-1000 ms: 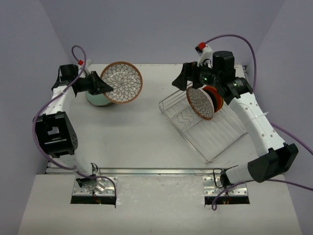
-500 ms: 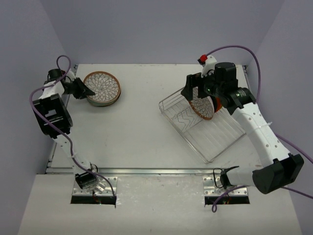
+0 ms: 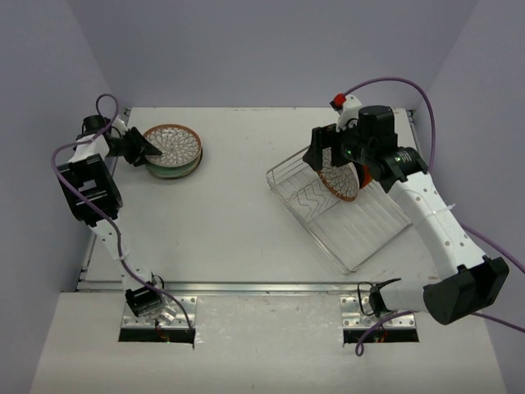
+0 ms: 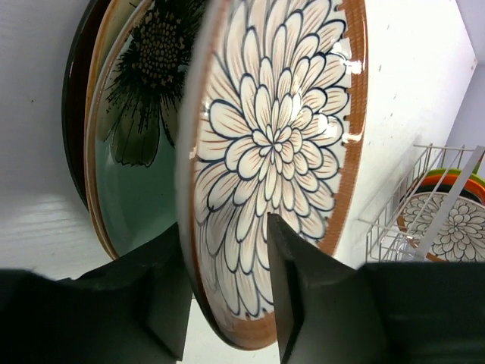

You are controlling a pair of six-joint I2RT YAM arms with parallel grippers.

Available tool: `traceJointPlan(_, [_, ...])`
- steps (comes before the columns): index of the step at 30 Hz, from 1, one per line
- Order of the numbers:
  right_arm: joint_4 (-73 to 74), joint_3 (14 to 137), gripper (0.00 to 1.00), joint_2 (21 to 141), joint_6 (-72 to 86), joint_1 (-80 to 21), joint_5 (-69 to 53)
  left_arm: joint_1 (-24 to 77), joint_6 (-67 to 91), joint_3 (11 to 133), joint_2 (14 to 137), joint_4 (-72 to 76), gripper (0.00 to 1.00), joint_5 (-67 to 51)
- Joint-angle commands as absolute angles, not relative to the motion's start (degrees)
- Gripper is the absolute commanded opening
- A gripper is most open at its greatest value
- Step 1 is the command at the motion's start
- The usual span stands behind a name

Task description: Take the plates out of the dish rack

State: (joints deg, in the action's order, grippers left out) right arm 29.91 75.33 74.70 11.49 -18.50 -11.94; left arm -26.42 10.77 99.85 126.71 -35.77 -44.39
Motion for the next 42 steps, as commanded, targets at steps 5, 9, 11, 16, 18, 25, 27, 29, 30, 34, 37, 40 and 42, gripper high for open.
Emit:
traceJointPlan(5, [30.2,77.8,0.99,75.2,10.0,-18.3,-11.4,-27.8,9.7,102.7,124.9,-35.4,0.62,-42.7])
traceJointPlan(9, [30.7,78.5,0.99,75.5,9.1,-18.3,-8.9,-27.6,6.0,102.9,121.7,-37.0,0.74,-35.9])
traceJointPlan(11, [31.0,78.6,0.99,75.6,7.7,-18.3,-6.7,-27.1,3.4,102.6,118.9,-37.6,0.75,-30.6])
traceJointPlan(16, [31.9,78.5,0.94,76.4,1.9,-18.3,0.7,-24.1,-5.2,98.0,109.8,-34.8,0.76,-13.3])
traceJointPlan(18, [31.6,77.9,0.88,76.6,-1.9,-18.4,3.5,-21.7,-8.8,93.1,103.1,-30.8,0.76,-5.9])
traceJointPlan(25, [24.3,69.2,0.73,76.5,-13.1,-23.2,18.0,-9.1,-19.8,76.7,82.6,-16.9,0.77,4.0])
traceJointPlan(27, [21.0,67.4,0.74,76.8,-15.1,-24.3,21.3,-6.0,-19.4,75.9,80.5,-17.9,0.77,3.5])
traceJointPlan(29, [19.0,65.7,0.74,77.6,-16.1,-24.6,23.5,-3.8,-19.2,74.7,79.0,-18.5,0.77,3.5])
traceJointPlan(30, [18.2,65.3,0.75,78.1,-16.4,-24.6,24.5,-2.1,-19.2,74.0,78.5,-18.5,0.77,3.8])
traceJointPlan(34, [14.5,64.5,0.76,80.6,-18.0,-24.7,26.9,3.6,-20.3,70.0,76.5,-18.3,0.77,6.6])
traceJointPlan(37, [13.5,64.1,0.75,82.9,-17.8,-24.6,26.4,5.2,-20.6,68.8,76.0,-18.0,0.77,6.6])
traceJointPlan(40, [13.3,63.8,0.69,85.5,-17.3,-24.6,25.6,5.4,-20.4,68.6,75.8,-18.2,0.77,5.8])
traceJointPlan(42, [13.3,63.8,0.64,86.5,-17.1,-24.4,24.8,5.4,-20.4,68.6,75.8,-18.2,0.77,5.3])
